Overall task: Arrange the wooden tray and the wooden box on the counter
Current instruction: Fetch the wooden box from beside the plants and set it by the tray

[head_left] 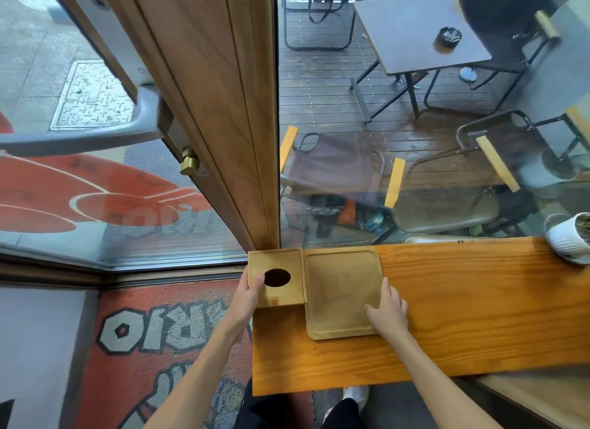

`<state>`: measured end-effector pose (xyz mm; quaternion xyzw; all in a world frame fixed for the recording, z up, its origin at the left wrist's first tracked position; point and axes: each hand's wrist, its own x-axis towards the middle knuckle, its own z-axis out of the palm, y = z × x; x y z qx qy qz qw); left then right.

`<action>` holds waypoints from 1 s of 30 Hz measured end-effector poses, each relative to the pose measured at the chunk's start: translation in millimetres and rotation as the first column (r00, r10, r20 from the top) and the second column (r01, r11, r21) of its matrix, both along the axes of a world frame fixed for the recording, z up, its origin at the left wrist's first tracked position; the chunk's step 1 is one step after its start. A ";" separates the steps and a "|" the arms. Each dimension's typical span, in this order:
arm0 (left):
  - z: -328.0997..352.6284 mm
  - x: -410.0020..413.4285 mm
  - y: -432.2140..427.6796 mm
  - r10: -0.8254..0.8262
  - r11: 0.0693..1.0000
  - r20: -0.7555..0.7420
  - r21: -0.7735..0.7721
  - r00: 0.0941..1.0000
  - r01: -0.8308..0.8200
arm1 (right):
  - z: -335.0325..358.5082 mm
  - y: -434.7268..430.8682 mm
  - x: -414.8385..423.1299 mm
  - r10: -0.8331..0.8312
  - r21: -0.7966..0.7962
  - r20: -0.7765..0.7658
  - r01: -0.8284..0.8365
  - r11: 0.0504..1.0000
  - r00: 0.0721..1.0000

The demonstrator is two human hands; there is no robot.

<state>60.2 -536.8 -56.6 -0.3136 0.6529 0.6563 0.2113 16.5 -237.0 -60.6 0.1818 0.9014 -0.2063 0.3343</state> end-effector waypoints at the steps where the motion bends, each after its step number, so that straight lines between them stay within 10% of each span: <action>1: 3.9 -0.4 2.5 -0.002 0.999 0.004 -0.042 1.000 0.002 | 2.1 -4.3 4.0 0.063 0.049 -0.014 -0.062 0.997 0.998; 8: 17.5 21.5 25.0 -0.270 0.834 -0.081 -0.517 0.959 0.192 | -0.6 -47.8 42.7 0.405 0.094 0.019 -0.405 0.910 0.914; 30: 4.0 15.8 27.1 -0.306 0.840 -0.167 -0.511 0.937 0.183 | -7.7 -57.1 49.1 0.384 0.110 0.098 -0.394 0.913 0.918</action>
